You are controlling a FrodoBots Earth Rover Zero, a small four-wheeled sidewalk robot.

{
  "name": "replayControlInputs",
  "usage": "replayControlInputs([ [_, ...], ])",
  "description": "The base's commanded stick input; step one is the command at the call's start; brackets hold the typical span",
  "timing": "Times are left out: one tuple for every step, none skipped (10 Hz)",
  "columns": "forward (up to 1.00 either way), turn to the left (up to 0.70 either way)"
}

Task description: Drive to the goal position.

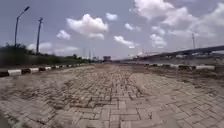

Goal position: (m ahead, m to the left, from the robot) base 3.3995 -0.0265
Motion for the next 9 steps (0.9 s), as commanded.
replayControlInputs([
  [1.0, 0.0],
  [1.0, 0.0],
  [1.0, 0.0],
  [1.0, 0.0],
  [1.0, 0.0],
  [1.0, 0.0],
  [1.0, 0.0],
  [1.0, 0.0],
  [1.0, 0.0],
])
